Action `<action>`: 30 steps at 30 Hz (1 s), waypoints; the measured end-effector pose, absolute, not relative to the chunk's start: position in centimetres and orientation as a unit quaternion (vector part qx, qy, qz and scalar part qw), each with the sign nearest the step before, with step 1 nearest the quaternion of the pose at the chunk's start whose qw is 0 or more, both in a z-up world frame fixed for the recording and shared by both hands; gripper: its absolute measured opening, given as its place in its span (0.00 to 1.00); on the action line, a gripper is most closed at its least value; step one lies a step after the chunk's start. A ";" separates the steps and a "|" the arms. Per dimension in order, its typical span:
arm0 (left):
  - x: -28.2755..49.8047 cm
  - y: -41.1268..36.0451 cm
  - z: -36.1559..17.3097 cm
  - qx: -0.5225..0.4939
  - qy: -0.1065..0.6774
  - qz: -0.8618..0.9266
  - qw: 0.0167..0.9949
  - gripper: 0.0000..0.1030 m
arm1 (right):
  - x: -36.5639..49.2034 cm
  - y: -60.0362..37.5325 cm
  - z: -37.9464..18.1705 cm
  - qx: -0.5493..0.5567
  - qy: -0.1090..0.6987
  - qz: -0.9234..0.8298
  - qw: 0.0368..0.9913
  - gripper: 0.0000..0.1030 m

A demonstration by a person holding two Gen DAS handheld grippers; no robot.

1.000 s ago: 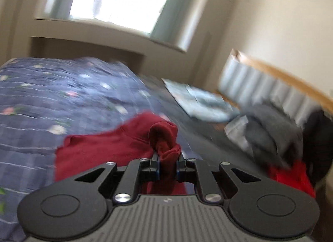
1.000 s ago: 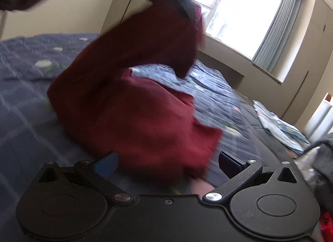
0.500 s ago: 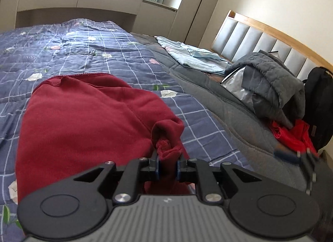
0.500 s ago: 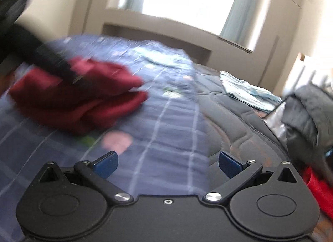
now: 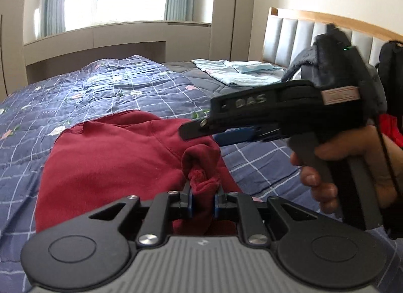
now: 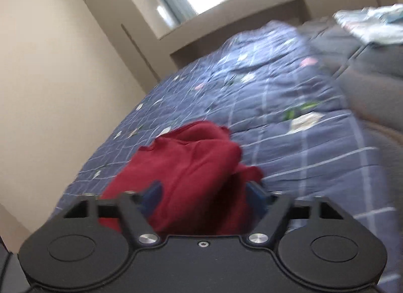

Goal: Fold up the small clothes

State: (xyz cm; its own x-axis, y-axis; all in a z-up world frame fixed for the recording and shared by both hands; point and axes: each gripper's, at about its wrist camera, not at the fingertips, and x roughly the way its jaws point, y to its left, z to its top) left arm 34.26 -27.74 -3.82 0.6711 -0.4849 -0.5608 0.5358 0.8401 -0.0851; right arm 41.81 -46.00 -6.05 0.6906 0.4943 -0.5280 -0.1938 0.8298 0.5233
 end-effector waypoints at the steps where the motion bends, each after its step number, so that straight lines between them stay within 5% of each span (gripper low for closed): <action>1: 34.3 -27.6 -3.8 0.037 0.294 -0.280 0.913 0.15 | 42.2 -45.8 -6.2 0.226 0.353 0.196 0.887 0.61; 10: 34.2 -27.2 -4.0 0.026 0.287 -0.283 0.915 0.14 | 44.8 -46.5 -8.0 0.306 0.395 0.191 0.845 0.68; 12: 34.1 -27.2 -4.0 0.027 0.286 -0.283 0.915 0.14 | 45.4 -46.8 -8.3 0.326 0.389 0.181 0.842 0.45; 13: 34.0 -27.2 -3.9 0.028 0.285 -0.284 0.915 0.14 | 45.5 -47.0 -8.2 0.335 0.384 0.173 0.843 0.25; 15: 33.9 -27.2 -3.6 0.030 0.281 -0.285 0.916 0.14 | 45.1 -47.3 -7.7 0.344 0.366 0.168 0.848 0.13; 28: 34.1 -27.8 -4.3 0.020 0.327 -0.315 0.891 0.15 | 42.5 -47.8 -8.4 0.289 0.358 0.125 0.879 0.14; 30: 34.4 -27.1 -4.1 -0.001 0.334 -0.316 0.888 0.33 | 42.1 -47.7 -8.2 0.281 0.354 0.124 0.884 0.20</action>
State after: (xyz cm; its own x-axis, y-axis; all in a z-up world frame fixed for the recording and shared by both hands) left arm 34.43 -27.07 -4.09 0.5759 -0.5625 -0.5933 0.5613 0.7997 -0.2133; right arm 42.15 -47.73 -8.24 0.7189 0.4169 -0.5563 -0.0196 0.8121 0.5832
